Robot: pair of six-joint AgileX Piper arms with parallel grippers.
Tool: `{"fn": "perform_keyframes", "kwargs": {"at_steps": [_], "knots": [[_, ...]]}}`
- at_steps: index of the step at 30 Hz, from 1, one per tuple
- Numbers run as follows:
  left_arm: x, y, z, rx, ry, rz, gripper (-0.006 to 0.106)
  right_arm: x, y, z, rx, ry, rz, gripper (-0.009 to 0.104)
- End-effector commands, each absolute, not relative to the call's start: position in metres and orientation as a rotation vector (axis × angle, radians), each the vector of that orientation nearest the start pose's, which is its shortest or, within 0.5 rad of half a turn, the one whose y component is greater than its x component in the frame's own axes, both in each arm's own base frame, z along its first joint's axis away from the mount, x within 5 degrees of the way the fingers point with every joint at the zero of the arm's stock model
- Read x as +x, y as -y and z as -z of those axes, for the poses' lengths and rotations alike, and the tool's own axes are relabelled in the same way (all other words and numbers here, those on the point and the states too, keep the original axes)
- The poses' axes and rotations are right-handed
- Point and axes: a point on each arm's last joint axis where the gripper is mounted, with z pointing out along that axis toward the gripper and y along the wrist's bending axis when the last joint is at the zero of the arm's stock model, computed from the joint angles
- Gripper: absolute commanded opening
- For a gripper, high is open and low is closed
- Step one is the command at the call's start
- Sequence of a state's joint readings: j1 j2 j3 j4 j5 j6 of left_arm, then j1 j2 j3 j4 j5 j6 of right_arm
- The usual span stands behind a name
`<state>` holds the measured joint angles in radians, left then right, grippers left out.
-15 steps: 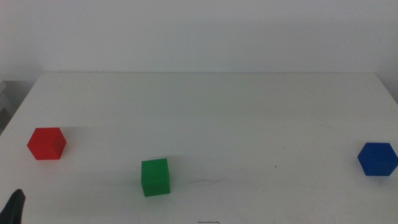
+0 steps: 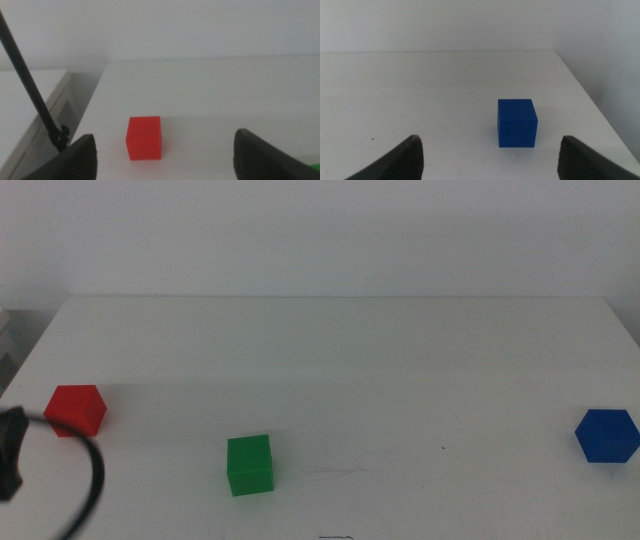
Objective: Stack red cubes first, then green, then blue cubes in a specific spot.
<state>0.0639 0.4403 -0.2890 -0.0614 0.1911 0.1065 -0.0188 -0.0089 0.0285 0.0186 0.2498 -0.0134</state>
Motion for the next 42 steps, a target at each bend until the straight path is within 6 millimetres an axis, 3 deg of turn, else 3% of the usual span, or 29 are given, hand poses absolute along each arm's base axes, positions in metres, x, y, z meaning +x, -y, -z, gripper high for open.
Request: {"fn": "perform_keyframes", "kwargs": {"at_steps": [1,9,18,27,37,42], "knots": [[0.114,-0.006,-0.288,-0.027,-1.798,-0.045,0.094,0.054,0.001,-0.196,0.005,-1.634,0.029,0.073],[0.149,-0.005,-0.322,-0.004,-2.167,-0.009,0.094,0.054,0.001,-0.196,0.005,-1.634,0.029,0.073],[0.195,-0.007,-0.339,0.007,-2.414,0.017,0.094,0.054,0.001,-0.196,0.005,-1.634,0.029,0.073],[0.254,-0.012,-0.328,-0.029,-2.543,0.023,0.094,0.054,0.001,-0.196,0.005,-1.634,0.029,0.073],[0.320,-0.044,-0.307,-0.002,-2.709,-0.004,0.094,0.054,0.001,-0.196,0.005,-1.634,0.029,0.073],[0.345,-0.056,-0.285,0.013,-2.763,-0.008,0.094,0.054,0.001,-0.196,0.005,-1.634,0.029,0.073]]}}
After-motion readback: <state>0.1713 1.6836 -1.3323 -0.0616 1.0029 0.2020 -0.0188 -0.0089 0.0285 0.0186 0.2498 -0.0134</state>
